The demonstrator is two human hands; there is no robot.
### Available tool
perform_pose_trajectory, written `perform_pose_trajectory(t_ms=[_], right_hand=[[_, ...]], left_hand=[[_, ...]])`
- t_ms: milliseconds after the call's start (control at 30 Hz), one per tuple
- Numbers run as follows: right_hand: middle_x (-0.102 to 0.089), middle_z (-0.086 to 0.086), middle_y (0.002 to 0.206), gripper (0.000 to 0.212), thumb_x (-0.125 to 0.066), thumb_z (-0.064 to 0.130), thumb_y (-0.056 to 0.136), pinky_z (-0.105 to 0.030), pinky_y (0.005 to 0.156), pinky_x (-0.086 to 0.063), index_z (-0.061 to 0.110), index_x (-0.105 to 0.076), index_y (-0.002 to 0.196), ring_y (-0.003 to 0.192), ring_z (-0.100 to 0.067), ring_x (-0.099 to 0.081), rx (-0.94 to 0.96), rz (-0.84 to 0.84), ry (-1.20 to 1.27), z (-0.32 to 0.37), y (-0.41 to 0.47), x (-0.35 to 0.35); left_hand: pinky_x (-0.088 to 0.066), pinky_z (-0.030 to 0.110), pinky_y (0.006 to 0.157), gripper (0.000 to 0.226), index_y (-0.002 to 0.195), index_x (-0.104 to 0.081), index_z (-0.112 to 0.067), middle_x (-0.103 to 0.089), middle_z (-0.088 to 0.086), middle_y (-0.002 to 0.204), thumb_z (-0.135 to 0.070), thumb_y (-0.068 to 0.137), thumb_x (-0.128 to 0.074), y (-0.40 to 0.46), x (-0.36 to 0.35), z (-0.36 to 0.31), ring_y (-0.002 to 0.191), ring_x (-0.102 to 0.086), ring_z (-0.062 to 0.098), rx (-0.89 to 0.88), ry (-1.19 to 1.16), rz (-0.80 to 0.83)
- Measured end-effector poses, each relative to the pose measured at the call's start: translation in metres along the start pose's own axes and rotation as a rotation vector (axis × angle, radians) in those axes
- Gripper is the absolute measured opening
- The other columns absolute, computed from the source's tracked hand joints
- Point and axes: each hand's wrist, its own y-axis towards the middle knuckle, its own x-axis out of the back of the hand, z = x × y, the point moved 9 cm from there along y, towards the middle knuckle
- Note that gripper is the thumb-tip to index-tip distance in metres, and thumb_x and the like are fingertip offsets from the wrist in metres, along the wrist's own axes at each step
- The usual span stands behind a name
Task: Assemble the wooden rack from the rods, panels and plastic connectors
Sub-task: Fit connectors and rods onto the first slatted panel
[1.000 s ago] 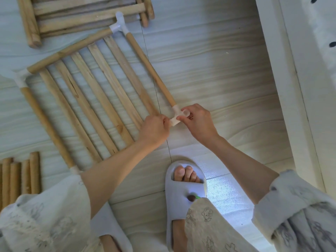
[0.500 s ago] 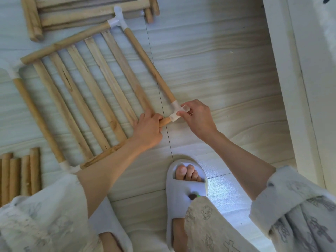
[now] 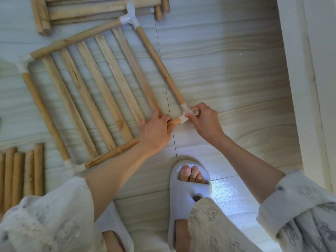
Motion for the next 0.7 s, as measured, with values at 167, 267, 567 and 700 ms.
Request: perform_pose_trajectory(t_ms=[167, 267, 567, 700], right_hand=[[-0.064, -0.012, 0.096, 0.020, -0.065, 0.020, 0.087, -0.035, 0.079, -0.050, 0.005, -0.056, 0.098, 0.088, -0.027, -0.064, -0.023, -0.031, 0.070, 0.003, -0.006, -0.002], [-0.062, -0.011, 0.097, 0.022, -0.064, 0.020, 0.087, -0.029, 0.075, -0.047, 0.004, -0.055, 0.099, 0.086, -0.026, -0.063, -0.012, -0.059, 0.063, 0.008, -0.008, -0.002], [-0.052, 0.000, 0.089, 0.026, -0.064, 0.021, 0.087, -0.014, 0.067, -0.031, 0.002, -0.056, 0.102, 0.081, -0.013, -0.047, -0.034, -0.117, 0.057, 0.013, -0.012, 0.002], [-0.052, 0.003, 0.084, 0.025, -0.066, 0.025, 0.086, -0.015, 0.066, -0.032, 0.005, -0.057, 0.098, 0.081, -0.013, -0.049, -0.028, -0.098, 0.059, 0.024, -0.012, -0.001]], left_hand=[[-0.026, 0.037, 0.090, 0.026, 0.115, -0.058, -0.019, -0.041, 0.001, 0.117, -0.033, 0.096, -0.046, -0.002, 0.000, 0.007, 0.104, -0.053, 0.023, 0.028, -0.051, -0.022], [-0.023, 0.035, 0.087, 0.027, 0.115, -0.059, -0.018, -0.042, 0.001, 0.116, -0.032, 0.096, -0.046, -0.003, 0.003, 0.007, 0.103, -0.053, 0.022, 0.056, -0.067, -0.061], [-0.027, 0.037, 0.086, 0.035, 0.113, -0.057, -0.016, -0.039, 0.007, 0.117, -0.042, 0.095, -0.043, -0.010, 0.001, -0.003, 0.101, -0.053, 0.027, 0.020, 0.037, -0.151], [-0.031, 0.037, 0.082, 0.042, 0.107, -0.055, -0.012, -0.041, 0.010, 0.113, -0.050, 0.094, -0.042, -0.013, 0.009, -0.001, 0.097, -0.051, 0.029, 0.067, 0.146, -0.236]])
